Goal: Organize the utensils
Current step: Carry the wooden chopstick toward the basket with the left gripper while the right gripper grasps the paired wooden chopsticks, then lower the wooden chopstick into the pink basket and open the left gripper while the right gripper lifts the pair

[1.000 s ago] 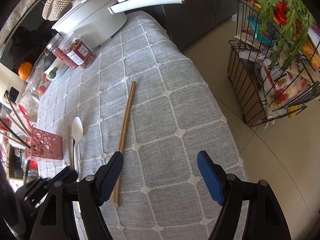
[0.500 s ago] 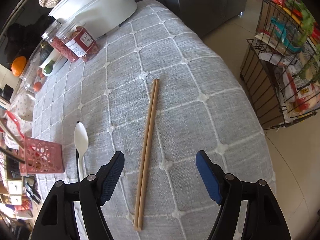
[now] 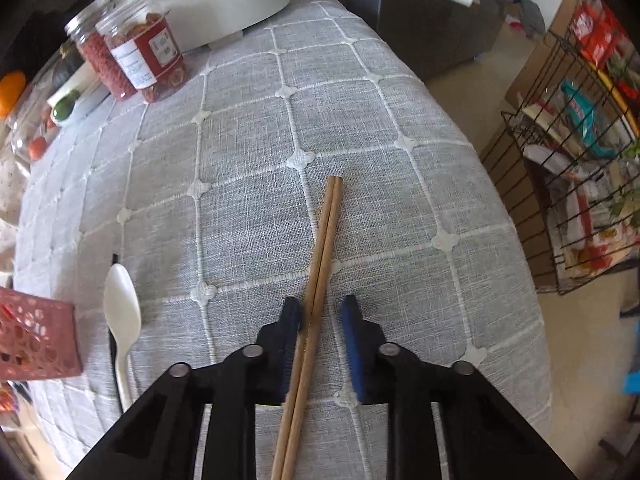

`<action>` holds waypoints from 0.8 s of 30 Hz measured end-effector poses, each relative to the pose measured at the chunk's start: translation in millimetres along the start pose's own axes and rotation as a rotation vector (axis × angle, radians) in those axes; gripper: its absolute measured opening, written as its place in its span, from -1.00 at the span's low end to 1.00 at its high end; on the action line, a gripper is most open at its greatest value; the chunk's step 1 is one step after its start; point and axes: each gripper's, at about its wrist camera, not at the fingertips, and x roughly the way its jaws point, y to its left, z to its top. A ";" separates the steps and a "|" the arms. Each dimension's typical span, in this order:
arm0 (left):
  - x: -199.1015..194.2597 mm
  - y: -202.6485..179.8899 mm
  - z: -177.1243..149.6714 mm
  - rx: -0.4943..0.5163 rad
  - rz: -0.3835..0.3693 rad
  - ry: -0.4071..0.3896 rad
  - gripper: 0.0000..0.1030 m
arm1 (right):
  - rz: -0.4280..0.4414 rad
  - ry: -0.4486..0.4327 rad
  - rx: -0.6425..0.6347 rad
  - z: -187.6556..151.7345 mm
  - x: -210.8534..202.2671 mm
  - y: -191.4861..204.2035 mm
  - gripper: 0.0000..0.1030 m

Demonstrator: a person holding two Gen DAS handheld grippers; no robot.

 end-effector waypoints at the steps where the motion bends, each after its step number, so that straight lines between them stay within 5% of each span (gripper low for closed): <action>1: -0.6 1.5 -0.4 -0.002 0.003 -0.002 -0.86 | 0.000 0.003 -0.006 -0.3 -0.7 0.2 -0.78; 9: -21.0 24.4 8.2 -0.070 0.028 -0.093 -0.86 | 0.118 -0.054 0.058 -7.2 -34.4 -15.7 -0.82; 18: -54.6 51.9 25.7 -0.235 0.059 -0.396 -0.86 | 0.259 -0.249 0.013 -24.1 -112.2 -8.2 -0.82; 24: -61.3 58.4 33.2 -0.355 0.117 -0.637 -0.86 | 0.301 -0.303 -0.002 -31.7 -136.5 -2.5 -0.82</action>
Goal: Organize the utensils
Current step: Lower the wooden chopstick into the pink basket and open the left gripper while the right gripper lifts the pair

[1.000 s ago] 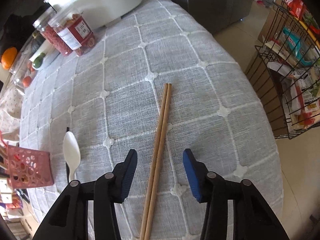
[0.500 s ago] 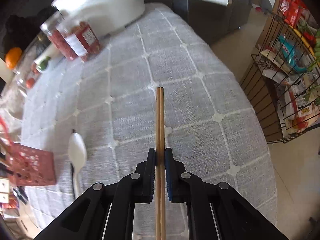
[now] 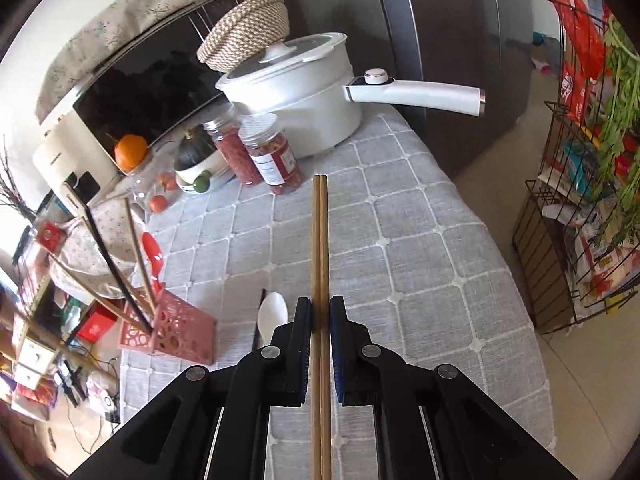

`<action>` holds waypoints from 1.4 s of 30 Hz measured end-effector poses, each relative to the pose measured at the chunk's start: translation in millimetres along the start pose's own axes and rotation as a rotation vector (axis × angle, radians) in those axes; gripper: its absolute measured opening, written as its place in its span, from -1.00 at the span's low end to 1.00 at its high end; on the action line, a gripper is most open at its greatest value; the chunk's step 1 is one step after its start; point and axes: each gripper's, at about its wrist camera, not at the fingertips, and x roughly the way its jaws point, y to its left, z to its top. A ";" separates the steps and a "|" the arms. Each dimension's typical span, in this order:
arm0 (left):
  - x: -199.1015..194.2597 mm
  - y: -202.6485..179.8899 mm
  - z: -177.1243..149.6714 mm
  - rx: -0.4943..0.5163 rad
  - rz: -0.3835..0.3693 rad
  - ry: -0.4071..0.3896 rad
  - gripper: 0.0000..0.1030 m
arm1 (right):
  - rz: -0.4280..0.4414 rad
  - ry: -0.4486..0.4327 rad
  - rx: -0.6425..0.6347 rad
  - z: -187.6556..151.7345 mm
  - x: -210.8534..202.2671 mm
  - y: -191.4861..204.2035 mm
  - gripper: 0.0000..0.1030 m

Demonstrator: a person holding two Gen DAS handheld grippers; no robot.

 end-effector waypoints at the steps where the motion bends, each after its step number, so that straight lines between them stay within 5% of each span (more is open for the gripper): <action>1: 2.9 -0.1 0.4 -0.014 0.004 -0.018 -0.86 | 0.006 0.001 -0.001 -0.5 0.0 -0.7 -0.82; 16: 51.1 -27.2 -24.5 0.014 0.042 -0.017 -0.86 | 0.036 -0.003 -0.017 -4.1 -8.9 -3.6 -0.82; 33: 86.8 -24.6 -43.2 0.043 0.075 0.138 -0.85 | 0.052 -0.031 -0.021 -6.9 -20.2 -3.9 -0.82; 36: 85.6 -25.3 -41.2 0.040 0.078 0.159 -0.65 | 0.061 -0.052 -0.018 -6.3 -24.9 -2.1 -0.82; 38: 81.4 -23.7 -37.4 0.028 0.072 0.174 -0.27 | 0.075 -0.076 -0.016 -5.7 -30.9 0.7 -0.82; 42: 70.7 -21.4 -30.4 0.043 0.077 0.207 -0.01 | 0.119 -0.152 -0.032 -3.2 -46.4 12.8 -0.82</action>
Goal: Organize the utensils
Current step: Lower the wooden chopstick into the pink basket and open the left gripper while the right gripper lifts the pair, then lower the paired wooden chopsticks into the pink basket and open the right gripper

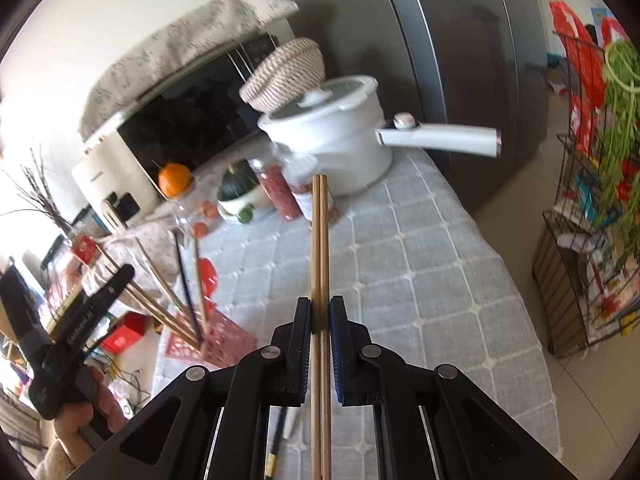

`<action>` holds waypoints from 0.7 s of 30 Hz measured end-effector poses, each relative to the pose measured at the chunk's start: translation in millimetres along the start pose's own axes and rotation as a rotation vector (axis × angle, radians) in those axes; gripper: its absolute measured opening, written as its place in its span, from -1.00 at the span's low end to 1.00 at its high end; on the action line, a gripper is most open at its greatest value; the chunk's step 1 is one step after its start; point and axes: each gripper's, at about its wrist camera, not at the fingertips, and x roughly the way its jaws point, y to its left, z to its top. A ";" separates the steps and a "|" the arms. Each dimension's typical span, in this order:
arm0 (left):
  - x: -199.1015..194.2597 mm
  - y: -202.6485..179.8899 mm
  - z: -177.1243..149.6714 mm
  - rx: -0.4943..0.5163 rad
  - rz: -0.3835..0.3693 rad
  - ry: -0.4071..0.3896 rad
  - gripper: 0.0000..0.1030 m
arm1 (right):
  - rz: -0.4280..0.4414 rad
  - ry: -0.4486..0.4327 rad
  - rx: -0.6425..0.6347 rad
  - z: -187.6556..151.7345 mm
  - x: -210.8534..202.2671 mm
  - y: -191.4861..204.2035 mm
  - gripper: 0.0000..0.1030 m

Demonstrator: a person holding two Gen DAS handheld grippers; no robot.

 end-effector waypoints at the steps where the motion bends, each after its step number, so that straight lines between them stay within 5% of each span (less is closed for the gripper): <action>1: -4.5 1.5 0.9 0.009 0.003 0.007 0.05 | 0.009 -0.017 -0.003 1.3 -2.5 4.0 -0.82; 9: -40.5 23.1 3.9 0.093 0.064 0.082 0.44 | 0.092 -0.175 -0.016 3.4 -20.3 56.5 -0.82; 13: -44.5 45.2 0.0 0.106 0.131 0.153 0.48 | 0.114 -0.286 -0.059 5.7 -20.5 93.6 -0.82; 21: -34.5 92.8 -12.9 0.011 0.136 0.292 0.49 | 0.072 -0.443 -0.050 2.8 19.6 153.7 -0.82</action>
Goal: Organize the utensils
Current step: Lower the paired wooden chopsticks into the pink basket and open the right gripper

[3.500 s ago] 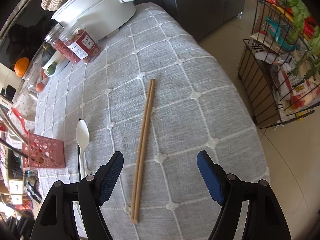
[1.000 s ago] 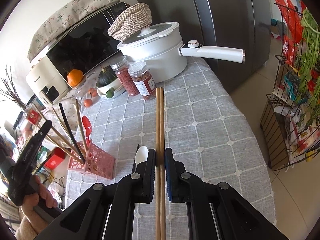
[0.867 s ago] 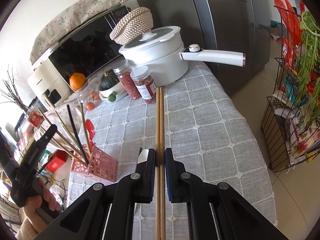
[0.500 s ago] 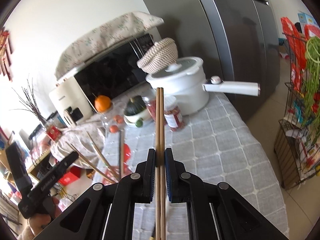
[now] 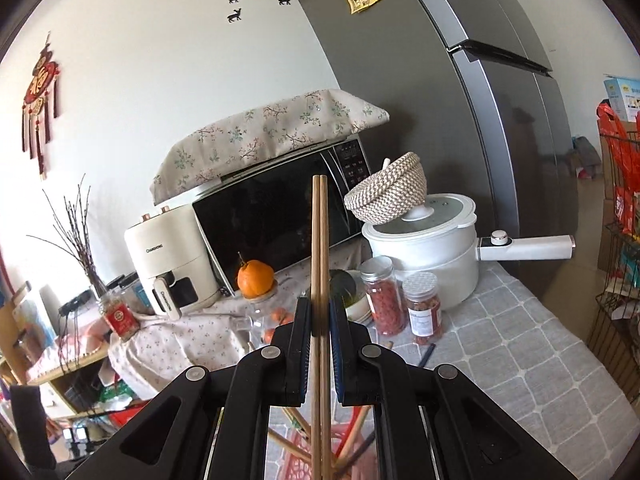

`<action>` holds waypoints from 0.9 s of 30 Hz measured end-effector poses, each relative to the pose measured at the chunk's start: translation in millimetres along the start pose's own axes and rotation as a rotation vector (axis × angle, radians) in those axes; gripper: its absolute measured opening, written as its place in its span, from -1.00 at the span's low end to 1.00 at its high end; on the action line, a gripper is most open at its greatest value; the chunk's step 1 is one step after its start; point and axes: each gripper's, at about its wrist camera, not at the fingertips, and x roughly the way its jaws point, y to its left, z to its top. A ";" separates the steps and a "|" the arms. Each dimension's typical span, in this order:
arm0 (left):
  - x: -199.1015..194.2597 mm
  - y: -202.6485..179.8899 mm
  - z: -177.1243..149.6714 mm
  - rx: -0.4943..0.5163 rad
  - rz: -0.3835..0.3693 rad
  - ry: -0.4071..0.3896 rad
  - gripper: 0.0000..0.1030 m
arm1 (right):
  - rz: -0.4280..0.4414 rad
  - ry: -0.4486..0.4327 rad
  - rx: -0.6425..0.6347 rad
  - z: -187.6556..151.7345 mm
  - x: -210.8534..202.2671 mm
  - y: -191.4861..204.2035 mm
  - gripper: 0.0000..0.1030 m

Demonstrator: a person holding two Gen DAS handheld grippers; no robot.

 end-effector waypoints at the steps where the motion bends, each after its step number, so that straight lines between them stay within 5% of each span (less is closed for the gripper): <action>1: -0.3 2.8 -0.9 -0.003 0.003 0.004 0.49 | -0.011 -0.010 0.009 -3.0 6.7 4.7 -0.82; 12: -1.8 25.0 -0.9 -0.052 -0.007 0.017 0.49 | -0.192 -0.117 0.073 -38.7 43.8 13.1 -0.82; 27: 3.5 29.7 -2.3 -0.043 -0.002 0.025 0.49 | -0.224 -0.169 0.006 -72.5 48.3 35.7 -0.81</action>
